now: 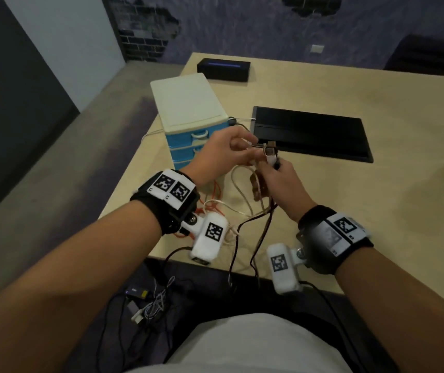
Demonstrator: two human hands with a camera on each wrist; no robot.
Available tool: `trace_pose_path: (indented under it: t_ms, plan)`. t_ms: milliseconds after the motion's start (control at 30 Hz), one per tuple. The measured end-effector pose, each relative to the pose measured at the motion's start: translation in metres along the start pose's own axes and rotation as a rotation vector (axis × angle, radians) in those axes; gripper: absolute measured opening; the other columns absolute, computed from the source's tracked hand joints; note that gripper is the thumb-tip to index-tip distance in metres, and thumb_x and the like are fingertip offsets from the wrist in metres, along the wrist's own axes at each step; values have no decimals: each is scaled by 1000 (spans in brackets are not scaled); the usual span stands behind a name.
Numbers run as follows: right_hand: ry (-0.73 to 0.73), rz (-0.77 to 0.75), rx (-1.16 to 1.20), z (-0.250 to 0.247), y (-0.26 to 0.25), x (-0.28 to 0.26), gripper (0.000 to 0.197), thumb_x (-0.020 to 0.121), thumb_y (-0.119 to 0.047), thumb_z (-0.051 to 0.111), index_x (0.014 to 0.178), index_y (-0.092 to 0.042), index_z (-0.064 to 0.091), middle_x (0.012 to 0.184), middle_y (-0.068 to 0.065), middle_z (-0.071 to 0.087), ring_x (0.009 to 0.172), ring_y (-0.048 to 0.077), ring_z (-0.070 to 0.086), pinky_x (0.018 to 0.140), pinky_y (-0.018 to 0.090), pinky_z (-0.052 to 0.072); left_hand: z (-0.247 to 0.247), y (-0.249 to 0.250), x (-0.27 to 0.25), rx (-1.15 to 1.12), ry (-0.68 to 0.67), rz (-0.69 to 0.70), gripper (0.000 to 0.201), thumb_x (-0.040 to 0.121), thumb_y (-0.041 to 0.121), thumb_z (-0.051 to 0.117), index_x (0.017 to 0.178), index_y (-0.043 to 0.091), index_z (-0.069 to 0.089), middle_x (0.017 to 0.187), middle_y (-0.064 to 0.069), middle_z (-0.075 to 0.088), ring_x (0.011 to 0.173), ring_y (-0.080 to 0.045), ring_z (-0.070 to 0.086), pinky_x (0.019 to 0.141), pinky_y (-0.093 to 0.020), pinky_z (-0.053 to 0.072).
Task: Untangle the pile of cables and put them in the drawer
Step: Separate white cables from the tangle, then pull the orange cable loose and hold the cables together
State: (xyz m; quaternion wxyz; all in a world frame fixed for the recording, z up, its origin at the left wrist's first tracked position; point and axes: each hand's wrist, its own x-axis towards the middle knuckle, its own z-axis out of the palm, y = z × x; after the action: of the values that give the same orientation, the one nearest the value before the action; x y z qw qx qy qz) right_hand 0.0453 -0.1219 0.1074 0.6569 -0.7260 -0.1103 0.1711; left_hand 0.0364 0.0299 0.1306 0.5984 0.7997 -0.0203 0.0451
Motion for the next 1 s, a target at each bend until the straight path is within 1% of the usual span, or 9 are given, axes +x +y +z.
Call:
trace_pose_path:
  t_ms: [100, 200, 333, 567, 633, 700, 800, 900, 1000]
  plan:
    - [-28, 13, 48, -2, -1, 3, 29, 101, -31, 48, 97, -3, 55, 62, 5, 52, 47, 15, 48, 46, 27, 41, 14, -7, -5, -51, 113, -45, 29, 84, 21, 71, 109, 9, 61, 88, 1, 65, 78, -11, 67, 72, -29, 58]
    - [21, 18, -42, -10, 0, 10, 27, 103, -24, 47, 108, -1, 59, 78, 10, 62, 59, 16, 57, 50, 28, 47, 29, -7, -10, -32, -1, -113, 29, 92, 30, 60, 114, 12, 54, 94, -1, 65, 86, -14, 68, 74, -27, 58]
    - [101, -37, -161, -24, -2, 14, 24, 103, -29, 44, 94, -14, 61, 87, 11, 66, 75, 21, 64, 63, 33, 57, 42, -4, -12, 112, -36, -122, 22, 99, 29, 46, 92, 11, 56, 71, -1, 62, 53, -6, 63, 50, -22, 51]
    - [130, 54, 84, -39, -13, 19, 30, 105, -29, 39, 81, -13, 50, 60, -1, 43, 40, 6, 43, 41, 22, 42, 39, -19, -18, -356, 140, -359, 38, 101, 38, 40, 72, 13, 48, 54, 1, 32, 38, -9, 33, 44, -20, 42]
    - [98, 82, 155, -38, -18, 20, 31, 105, -32, 38, 82, -13, 48, 57, -3, 40, 37, 5, 35, 37, 19, 33, 42, -34, -25, -202, 132, -361, 44, 101, 42, 36, 67, 15, 48, 51, 0, 36, 40, -13, 36, 44, -20, 38]
    - [64, 107, 191, -36, -24, 21, 31, 105, -33, 38, 83, -13, 48, 54, -6, 40, 36, 4, 32, 35, 17, 26, 43, -50, -35, 196, 75, -321, 51, 102, 42, 30, 66, 15, 55, 58, -2, 49, 56, -22, 53, 61, -26, 39]
    - [-21, 131, 211, -31, -30, 21, 31, 104, -34, 39, 84, -13, 48, 48, -11, 40, 36, 3, 29, 34, 16, 23, 45, -71, -56, 606, -146, -401, 45, 104, 29, 25, 100, 1, 60, 95, -19, 62, 94, -31, 59, 78, -31, 38]
    - [-108, 131, 179, -24, -31, 15, 30, 104, -34, 40, 84, -13, 50, 46, -12, 39, 37, 3, 28, 36, 16, 21, 51, -84, -62, 683, -275, -363, 43, 102, 29, 26, 97, -2, 56, 97, -26, 61, 91, -37, 59, 79, -37, 42]
    - [-153, 81, 33, -19, -29, 10, 30, 104, -34, 39, 88, -12, 51, 53, -9, 37, 40, 4, 28, 40, 19, 21, 50, -81, -48, 501, -138, -405, 29, 101, 30, 35, 87, 14, 55, 84, -8, 58, 81, -26, 56, 72, -30, 42]
